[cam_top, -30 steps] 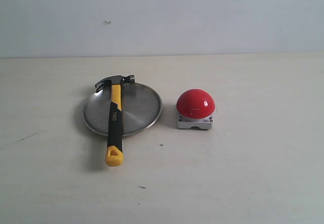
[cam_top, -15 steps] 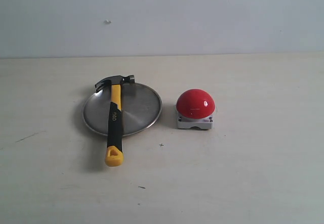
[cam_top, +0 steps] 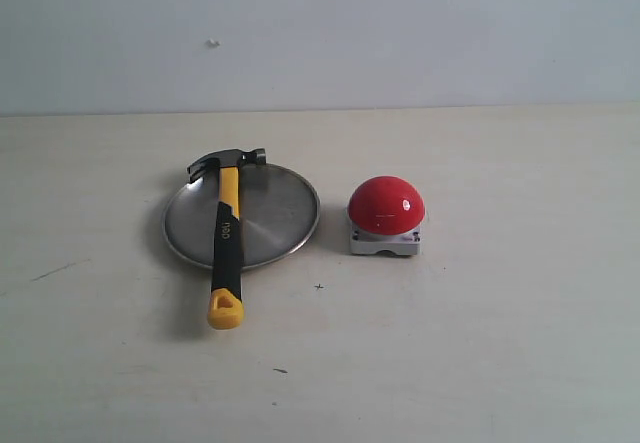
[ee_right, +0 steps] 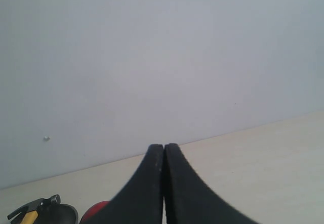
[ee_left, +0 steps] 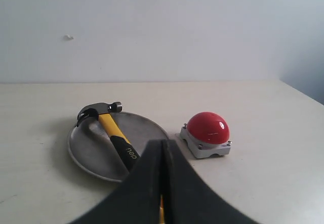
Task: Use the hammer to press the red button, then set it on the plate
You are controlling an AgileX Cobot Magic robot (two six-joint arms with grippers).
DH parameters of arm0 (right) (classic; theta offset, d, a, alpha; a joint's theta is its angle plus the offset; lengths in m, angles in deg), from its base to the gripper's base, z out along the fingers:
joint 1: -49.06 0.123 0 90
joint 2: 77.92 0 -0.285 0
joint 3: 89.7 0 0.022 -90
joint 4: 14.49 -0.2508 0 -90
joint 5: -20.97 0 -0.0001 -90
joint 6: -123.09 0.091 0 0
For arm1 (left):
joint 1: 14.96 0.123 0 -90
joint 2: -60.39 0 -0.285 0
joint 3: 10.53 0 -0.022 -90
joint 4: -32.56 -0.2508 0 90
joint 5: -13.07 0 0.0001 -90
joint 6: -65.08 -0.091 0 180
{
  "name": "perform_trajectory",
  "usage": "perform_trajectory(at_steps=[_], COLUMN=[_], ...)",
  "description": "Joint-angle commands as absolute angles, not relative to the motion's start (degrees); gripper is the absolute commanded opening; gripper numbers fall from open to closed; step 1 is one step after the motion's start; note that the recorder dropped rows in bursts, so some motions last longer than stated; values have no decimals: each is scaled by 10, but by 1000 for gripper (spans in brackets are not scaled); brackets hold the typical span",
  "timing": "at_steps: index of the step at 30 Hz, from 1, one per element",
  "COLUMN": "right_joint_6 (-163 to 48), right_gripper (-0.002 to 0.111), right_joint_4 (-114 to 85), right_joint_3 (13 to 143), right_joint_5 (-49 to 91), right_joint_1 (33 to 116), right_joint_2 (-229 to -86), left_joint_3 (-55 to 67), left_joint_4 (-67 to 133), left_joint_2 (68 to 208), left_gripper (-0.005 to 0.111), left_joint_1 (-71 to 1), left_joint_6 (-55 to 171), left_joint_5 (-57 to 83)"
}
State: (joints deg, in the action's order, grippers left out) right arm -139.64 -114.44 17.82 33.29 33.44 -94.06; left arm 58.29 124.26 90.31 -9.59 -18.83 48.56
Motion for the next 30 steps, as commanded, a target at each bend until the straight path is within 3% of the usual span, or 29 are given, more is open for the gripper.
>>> perform_trajectory(at_steps=[1,9,21,30], right_joint_6=[-1396,-1396,-1396,-1396], right_gripper=[0,0,0,0], right_joint_4=[-1144,-1144,-1144,-1144], right_joint_3=[175,175,175,175], right_joint_5=[334,334,334,334], right_joint_1=[333,333,333,333], right_joint_2=[-938,-938,-938,-938], left_joint_3=[587,587,587,587], left_joint_4=[1244,1244,1244,1244], left_joint_2=[901,895,758,706], left_gripper=[0,0,0,0], left_joint_1=[-99,-99,-171,-175], left_joint_6=[-186,-186,-186,-186], left_joint_5=[488,488,488,488])
